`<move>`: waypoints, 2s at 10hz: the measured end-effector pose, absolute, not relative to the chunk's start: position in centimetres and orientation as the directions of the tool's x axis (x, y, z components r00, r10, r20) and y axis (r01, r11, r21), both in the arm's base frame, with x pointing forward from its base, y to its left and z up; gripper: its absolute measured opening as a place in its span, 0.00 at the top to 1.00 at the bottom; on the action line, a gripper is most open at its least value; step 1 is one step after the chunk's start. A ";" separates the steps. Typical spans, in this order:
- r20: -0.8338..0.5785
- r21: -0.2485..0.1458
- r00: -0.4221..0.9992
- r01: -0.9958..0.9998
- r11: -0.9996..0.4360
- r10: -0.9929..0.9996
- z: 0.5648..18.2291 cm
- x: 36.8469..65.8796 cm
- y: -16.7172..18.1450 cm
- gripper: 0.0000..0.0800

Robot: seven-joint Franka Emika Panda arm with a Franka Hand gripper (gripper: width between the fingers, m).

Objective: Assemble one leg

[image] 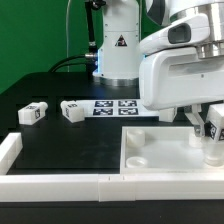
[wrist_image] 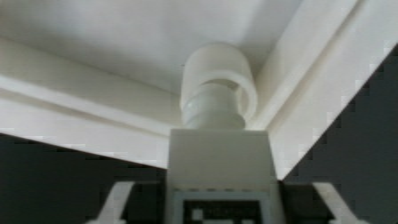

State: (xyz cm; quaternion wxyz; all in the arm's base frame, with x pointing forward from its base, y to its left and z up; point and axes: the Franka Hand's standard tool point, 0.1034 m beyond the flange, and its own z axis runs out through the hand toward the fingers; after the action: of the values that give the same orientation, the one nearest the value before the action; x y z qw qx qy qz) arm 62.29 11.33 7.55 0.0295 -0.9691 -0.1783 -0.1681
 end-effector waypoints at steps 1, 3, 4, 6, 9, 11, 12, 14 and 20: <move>0.374 0.013 0.866 0.352 -0.936 0.331 7.5 62.5 11.3 0.64; 0.366 0.010 0.869 0.353 -0.936 0.332 6.7 62.1 11.3 0.64; 0.366 0.010 0.869 0.353 -0.936 0.332 6.6 62.1 11.3 0.64; 0.363 0.009 0.871 0.352 -0.936 0.331 6.0 61.9 11.3 0.64; 0.379 0.013 0.865 0.351 -0.936 0.329 5.9 61.9 11.2 0.64; 0.379 0.013 0.865 0.351 -0.936 0.329 5.9 61.9 11.2 0.64; 0.379 0.013 0.865 0.351 -0.936 0.329 5.9 61.9 11.2 0.41; 0.379 0.013 0.865 0.351 -0.936 0.329 5.9 61.9 11.2 0.20; 0.358 0.009 0.872 0.354 -0.935 0.334 8.9 62.6 11.5 0.19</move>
Offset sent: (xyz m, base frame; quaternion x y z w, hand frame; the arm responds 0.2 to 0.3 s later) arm -0.0001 0.0008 -0.0032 0.0026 0.0057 0.0001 1.0000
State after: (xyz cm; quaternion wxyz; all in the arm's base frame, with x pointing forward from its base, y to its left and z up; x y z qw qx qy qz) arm 62.58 11.53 8.86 0.0284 -0.9670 -0.1779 -0.1801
